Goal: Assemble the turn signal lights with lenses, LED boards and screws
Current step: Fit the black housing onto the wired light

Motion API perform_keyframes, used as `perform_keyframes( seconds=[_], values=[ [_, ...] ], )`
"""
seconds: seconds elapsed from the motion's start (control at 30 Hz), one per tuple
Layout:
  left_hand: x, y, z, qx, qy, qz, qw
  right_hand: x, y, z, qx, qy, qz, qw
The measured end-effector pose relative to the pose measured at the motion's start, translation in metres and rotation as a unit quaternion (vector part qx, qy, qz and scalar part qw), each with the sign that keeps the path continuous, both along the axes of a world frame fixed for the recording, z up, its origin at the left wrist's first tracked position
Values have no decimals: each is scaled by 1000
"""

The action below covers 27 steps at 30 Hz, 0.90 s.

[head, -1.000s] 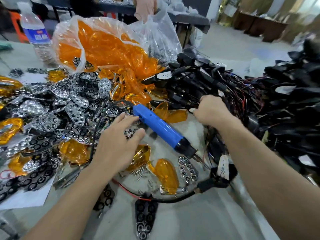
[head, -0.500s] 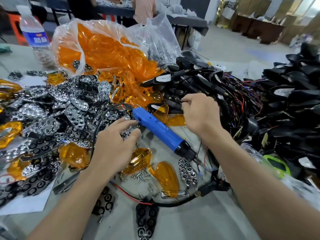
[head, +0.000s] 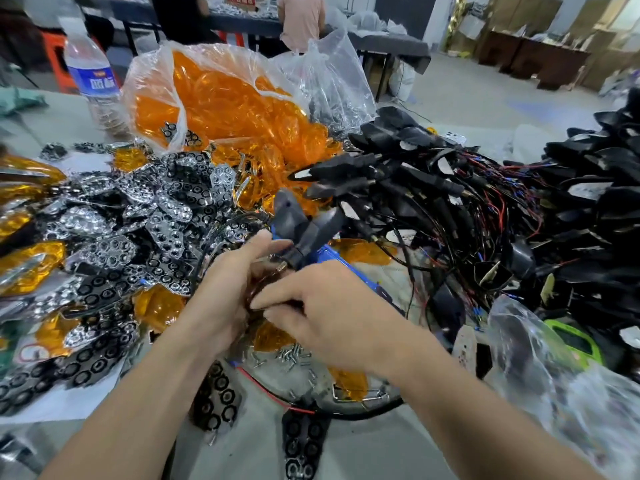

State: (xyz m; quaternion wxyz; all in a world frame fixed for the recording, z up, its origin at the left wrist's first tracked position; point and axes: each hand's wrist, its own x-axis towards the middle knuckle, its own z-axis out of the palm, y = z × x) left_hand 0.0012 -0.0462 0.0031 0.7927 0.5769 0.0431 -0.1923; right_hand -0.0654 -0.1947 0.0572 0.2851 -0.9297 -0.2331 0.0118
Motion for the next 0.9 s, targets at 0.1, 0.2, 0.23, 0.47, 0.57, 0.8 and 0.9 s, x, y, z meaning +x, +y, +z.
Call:
perform_keyframes(
  seconds=[0.1, 0.2, 0.23, 0.47, 0.57, 0.8, 0.9],
  values=[
    [4, 8, 0, -39, 27, -2, 999, -3, 11, 4, -24, 12, 2, 1000],
    [6, 21, 4, -61, 52, 33, 996, 2, 6, 2, -16, 66, 0, 998],
    [7, 25, 6, -64, 49, 42, 996, 5, 4, -3, -16, 85, -6, 996],
    [7, 36, 8, 1, -37, 36, 999, 31, 4, -33, 254, 89, -190, 944],
    [1, 32, 11, -9, -34, -41, 999, 44, 23, -38, 446, 136, -195, 863],
    [-1, 36, 11, 187, -119, -76, 972, 50, 35, -43, 529, 190, -177, 808],
    [0, 36, 5, 391, -262, 80, 878, 47, 33, -44, 540, 123, -234, 799]
  ],
)
